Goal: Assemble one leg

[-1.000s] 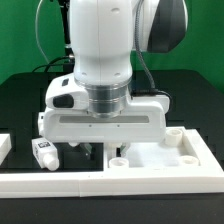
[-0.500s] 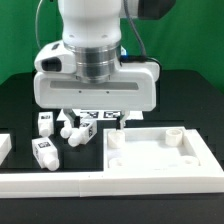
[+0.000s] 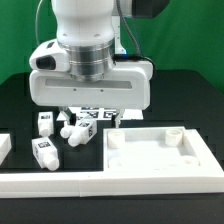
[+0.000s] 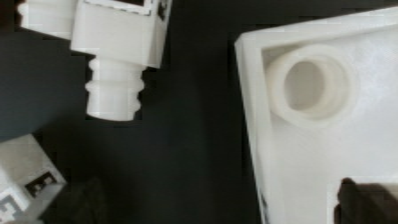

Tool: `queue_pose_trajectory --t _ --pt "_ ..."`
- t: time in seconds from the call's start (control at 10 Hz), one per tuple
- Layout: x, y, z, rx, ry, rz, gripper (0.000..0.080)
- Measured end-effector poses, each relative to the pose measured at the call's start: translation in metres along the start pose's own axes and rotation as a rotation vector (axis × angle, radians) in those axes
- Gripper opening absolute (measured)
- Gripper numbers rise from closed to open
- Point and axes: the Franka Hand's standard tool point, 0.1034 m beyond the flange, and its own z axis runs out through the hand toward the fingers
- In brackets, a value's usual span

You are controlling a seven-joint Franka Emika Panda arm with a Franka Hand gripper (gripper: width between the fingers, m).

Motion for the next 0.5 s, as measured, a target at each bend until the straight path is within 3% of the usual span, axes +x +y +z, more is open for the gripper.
queue_pose_trajectory --t 0.2,0.5 --pt "-0.004 0.030 0.004 0.010 -0.012 0.073 0.0648" --pt "-0.009 0.052 0.007 0.014 -0.010 0.122 0.0648"
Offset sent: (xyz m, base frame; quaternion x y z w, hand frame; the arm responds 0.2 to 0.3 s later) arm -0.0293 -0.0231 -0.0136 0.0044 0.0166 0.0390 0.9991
